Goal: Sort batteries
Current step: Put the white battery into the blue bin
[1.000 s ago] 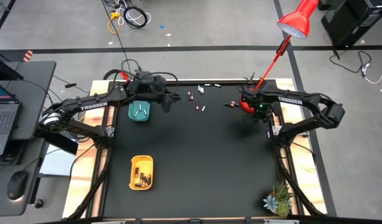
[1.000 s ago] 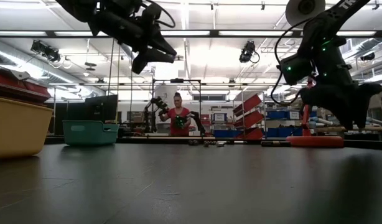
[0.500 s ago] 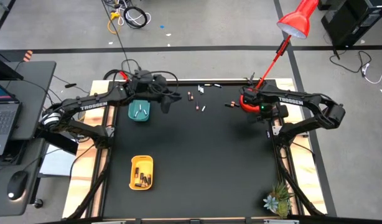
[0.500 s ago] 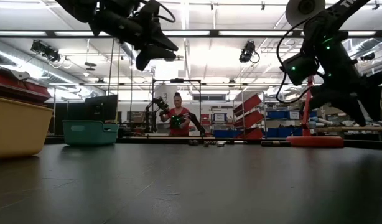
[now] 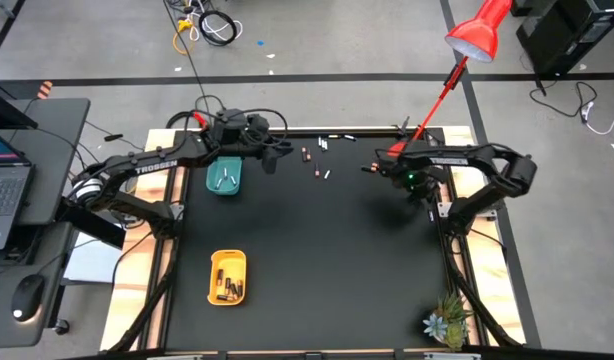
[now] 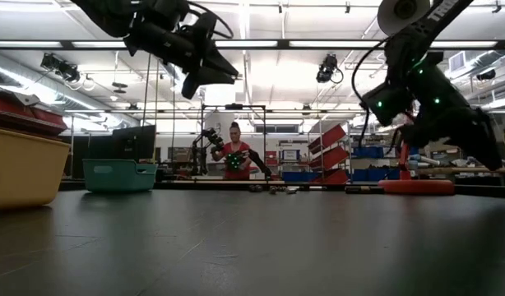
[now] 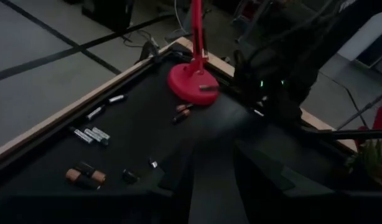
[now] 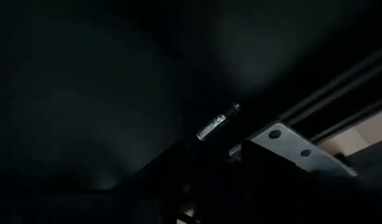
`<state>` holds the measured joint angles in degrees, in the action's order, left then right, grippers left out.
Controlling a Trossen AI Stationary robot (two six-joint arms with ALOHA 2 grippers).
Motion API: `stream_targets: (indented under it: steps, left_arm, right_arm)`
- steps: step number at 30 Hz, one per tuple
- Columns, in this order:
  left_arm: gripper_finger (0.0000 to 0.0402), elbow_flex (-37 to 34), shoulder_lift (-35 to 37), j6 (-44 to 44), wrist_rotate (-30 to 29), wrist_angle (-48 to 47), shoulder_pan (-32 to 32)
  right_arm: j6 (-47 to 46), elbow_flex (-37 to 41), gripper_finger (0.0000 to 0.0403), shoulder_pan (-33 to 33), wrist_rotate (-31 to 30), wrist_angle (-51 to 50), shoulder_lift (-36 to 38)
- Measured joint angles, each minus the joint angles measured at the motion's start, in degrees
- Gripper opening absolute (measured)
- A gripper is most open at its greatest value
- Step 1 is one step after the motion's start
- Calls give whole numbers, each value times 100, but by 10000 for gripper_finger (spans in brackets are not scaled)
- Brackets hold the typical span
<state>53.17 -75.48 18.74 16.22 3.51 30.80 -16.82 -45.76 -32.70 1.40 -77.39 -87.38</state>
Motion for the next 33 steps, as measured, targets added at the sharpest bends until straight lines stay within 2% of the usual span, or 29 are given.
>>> stream_targets:
  steps: [6, 12, 22, 27, 33]
  left_arm:
    - [120, 0, -33, 117, -29, 19, 14]
    - [120, 0, -33, 171, -29, 24, 14]
    - [120, 0, -33, 267, -31, 24, 14]
    - [120, 0, -33, 247, -15, 24, 14]
    - [120, 0, -31, 251, 236, -14, 14]
  right_arm:
    - [495, 0, 193, 38, 59, 22, -729]
    - [893, -2, 250, 72, 317, 130, -1241]
    - [892, -13, 350, 82, 150, 177, -1394]
    - [1002, -13, 364, 41, 153, 372, -1394]
    - [1284, -13, 359, -225, 184, 411, -1394]
